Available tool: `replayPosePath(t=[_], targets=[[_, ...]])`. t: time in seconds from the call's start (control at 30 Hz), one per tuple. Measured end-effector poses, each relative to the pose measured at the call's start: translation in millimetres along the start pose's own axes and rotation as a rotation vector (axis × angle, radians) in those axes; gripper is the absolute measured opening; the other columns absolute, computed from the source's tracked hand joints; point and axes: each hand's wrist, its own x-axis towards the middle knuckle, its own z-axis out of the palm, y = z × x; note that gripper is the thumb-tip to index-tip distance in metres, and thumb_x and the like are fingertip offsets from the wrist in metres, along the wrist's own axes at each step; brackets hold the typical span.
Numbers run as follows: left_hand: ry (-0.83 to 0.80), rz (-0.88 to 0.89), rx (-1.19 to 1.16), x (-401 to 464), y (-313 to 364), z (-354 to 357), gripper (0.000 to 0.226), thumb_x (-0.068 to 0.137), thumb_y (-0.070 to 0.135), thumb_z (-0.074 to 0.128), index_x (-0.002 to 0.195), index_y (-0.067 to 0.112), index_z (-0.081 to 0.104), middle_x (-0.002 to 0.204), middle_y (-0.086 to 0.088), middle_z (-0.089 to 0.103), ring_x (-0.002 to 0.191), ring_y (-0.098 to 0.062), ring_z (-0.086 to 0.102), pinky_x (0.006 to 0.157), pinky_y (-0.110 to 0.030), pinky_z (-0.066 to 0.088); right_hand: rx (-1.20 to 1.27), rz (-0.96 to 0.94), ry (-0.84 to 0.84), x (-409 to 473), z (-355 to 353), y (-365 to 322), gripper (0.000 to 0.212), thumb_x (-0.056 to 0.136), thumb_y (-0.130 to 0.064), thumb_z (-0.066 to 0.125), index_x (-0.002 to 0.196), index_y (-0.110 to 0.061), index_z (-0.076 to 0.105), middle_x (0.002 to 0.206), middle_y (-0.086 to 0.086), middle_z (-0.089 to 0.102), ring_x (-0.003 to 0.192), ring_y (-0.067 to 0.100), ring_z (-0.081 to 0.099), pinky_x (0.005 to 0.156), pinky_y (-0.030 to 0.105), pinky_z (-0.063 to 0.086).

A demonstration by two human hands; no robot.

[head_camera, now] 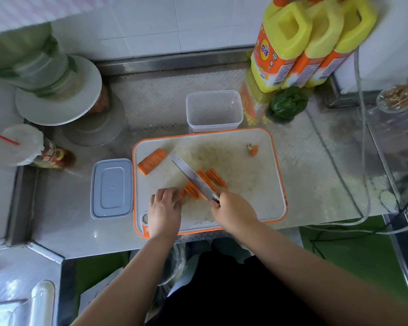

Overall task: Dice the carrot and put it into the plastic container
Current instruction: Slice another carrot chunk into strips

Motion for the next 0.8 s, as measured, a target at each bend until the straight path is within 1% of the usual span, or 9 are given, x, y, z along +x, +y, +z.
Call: replayPosePath(t=[0.07, 0.13, 0.33, 0.43, 0.53, 0.63, 0.7, 0.8], targets=[[-0.02, 0.011, 0.024, 3.5, 1.3, 0.8, 0.018, 0.093, 0.018, 0.06, 0.109, 0.016, 0.068, 0.113, -0.003, 0.061, 0.105, -0.026, 0.048, 0.08, -0.038, 0.043, 0.011, 0.004, -0.004, -0.7, -0.9, 2.6, 0.021, 0.098, -0.03, 0.042, 0.092, -0.011, 0.051, 0.078, 0.003, 0.052, 0.071, 0.025, 0.05, 0.061, 0.029, 0.036], [-0.045, -0.004, 0.052, 8.2, 1.9, 0.3, 0.018, 0.094, 0.02, 0.058, 0.109, 0.017, 0.069, 0.112, -0.001, 0.062, 0.107, -0.023, 0.047, 0.082, -0.039, 0.045, 0.023, -0.001, -0.002, -1.4, 0.0, 4.6, 0.023, 0.098, -0.03, 0.042, 0.095, -0.01, 0.052, 0.078, 0.003, 0.052, 0.07, 0.024, 0.051, 0.06, 0.03, 0.038], [-0.045, -0.037, 0.101, 9.3, 1.9, -0.4, 0.019, 0.095, 0.023, 0.056, 0.104, 0.02, 0.072, 0.105, 0.002, 0.064, 0.106, -0.021, 0.049, 0.079, -0.04, 0.048, 0.003, -0.074, -0.02, -2.4, 10.0, 3.0, 0.019, 0.098, -0.028, 0.042, 0.099, -0.011, 0.05, 0.079, 0.002, 0.054, 0.072, 0.023, 0.053, 0.061, 0.031, 0.041], [-0.034, -0.079, 0.079, 6.2, 3.9, -0.5, 0.015, 0.095, 0.023, 0.056, 0.101, 0.019, 0.07, 0.103, 0.002, 0.064, 0.105, -0.02, 0.049, 0.077, -0.039, 0.047, -0.015, -0.099, -0.034, -1.7, 14.6, 1.1, 0.018, 0.098, -0.025, 0.041, 0.101, -0.01, 0.051, 0.081, 0.003, 0.053, 0.075, 0.026, 0.056, 0.062, 0.031, 0.04], [-0.018, -0.091, 0.066, 4.2, 7.3, -1.7, 0.013, 0.095, 0.022, 0.056, 0.099, 0.019, 0.068, 0.1, 0.002, 0.064, 0.1, -0.02, 0.052, 0.077, -0.039, 0.047, -0.048, -0.119, -0.041, -1.4, 17.3, -0.6, 0.018, 0.098, -0.023, 0.041, 0.101, -0.009, 0.052, 0.087, 0.007, 0.059, 0.084, 0.029, 0.06, 0.063, 0.031, 0.038], [-0.027, -0.096, 0.083, 5.3, 7.6, -2.4, 0.013, 0.094, 0.018, 0.054, 0.099, 0.017, 0.066, 0.099, 0.0, 0.064, 0.098, -0.021, 0.053, 0.077, -0.037, 0.046, -0.073, -0.127, -0.047, -1.0, 19.1, -2.4, 0.019, 0.099, -0.024, 0.041, 0.102, -0.01, 0.053, 0.085, 0.004, 0.057, 0.084, 0.027, 0.062, 0.065, 0.032, 0.044], [-0.043, -0.094, 0.099, 7.9, 7.6, -2.1, 0.012, 0.093, 0.016, 0.054, 0.097, 0.015, 0.066, 0.096, -0.001, 0.065, 0.096, -0.022, 0.053, 0.077, -0.036, 0.045, -0.083, -0.127, -0.054, -1.2, 19.3, -3.2, 0.019, 0.099, -0.023, 0.041, 0.102, -0.011, 0.054, 0.088, 0.005, 0.06, 0.083, 0.025, 0.062, 0.068, 0.033, 0.049], [-0.063, -0.124, 0.089, 12.6, 8.8, -2.2, 0.012, 0.092, 0.02, 0.056, 0.091, 0.018, 0.067, 0.087, 0.001, 0.065, 0.086, -0.022, 0.057, 0.066, -0.032, 0.043, -0.082, -0.117, -0.062, -0.2, 22.4, -3.0, 0.018, 0.099, -0.022, 0.041, 0.103, -0.011, 0.055, 0.091, 0.007, 0.063, 0.083, 0.025, 0.063, 0.071, 0.036, 0.053]])
